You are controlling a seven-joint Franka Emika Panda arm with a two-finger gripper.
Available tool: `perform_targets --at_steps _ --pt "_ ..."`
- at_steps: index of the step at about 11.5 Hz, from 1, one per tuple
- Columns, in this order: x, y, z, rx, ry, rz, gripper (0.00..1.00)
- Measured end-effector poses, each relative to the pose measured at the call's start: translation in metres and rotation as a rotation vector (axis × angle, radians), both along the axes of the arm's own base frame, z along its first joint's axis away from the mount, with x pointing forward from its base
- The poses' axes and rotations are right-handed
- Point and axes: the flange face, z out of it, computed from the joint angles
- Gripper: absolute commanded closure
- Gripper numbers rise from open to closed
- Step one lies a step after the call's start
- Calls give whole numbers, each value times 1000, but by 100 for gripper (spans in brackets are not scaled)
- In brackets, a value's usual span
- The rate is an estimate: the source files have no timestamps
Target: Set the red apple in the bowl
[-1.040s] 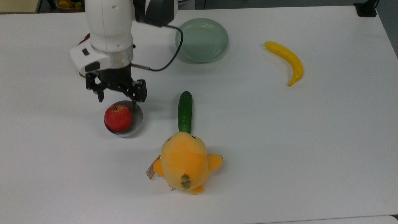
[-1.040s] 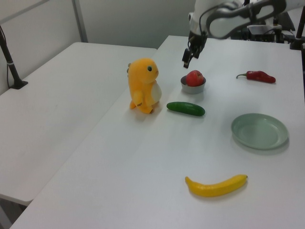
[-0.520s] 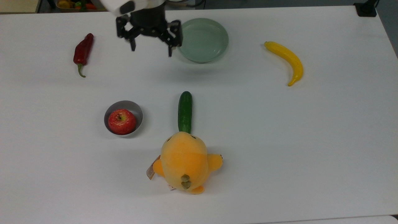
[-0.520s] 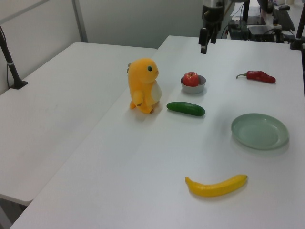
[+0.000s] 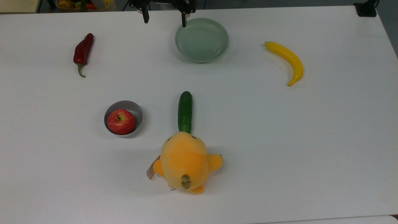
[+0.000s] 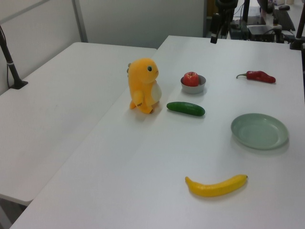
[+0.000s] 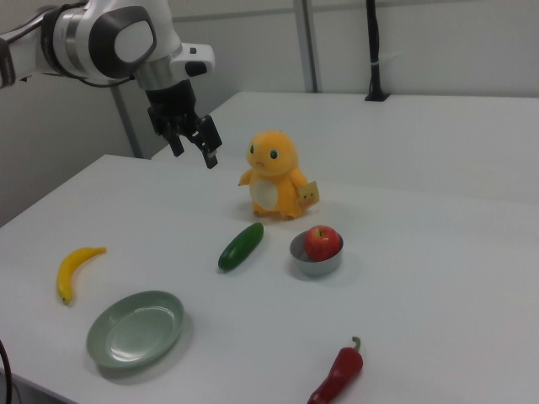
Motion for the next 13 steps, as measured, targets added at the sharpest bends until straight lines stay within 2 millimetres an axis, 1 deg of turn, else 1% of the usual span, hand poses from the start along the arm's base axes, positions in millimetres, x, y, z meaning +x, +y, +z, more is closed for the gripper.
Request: perform_targets --at_steps 3,7,13 --pt "-1 -3 -6 -1 12 -6 0" --pt "1 -1 -15 -4 27 4 0" --pt "1 0 -15 -3 29 7 0"
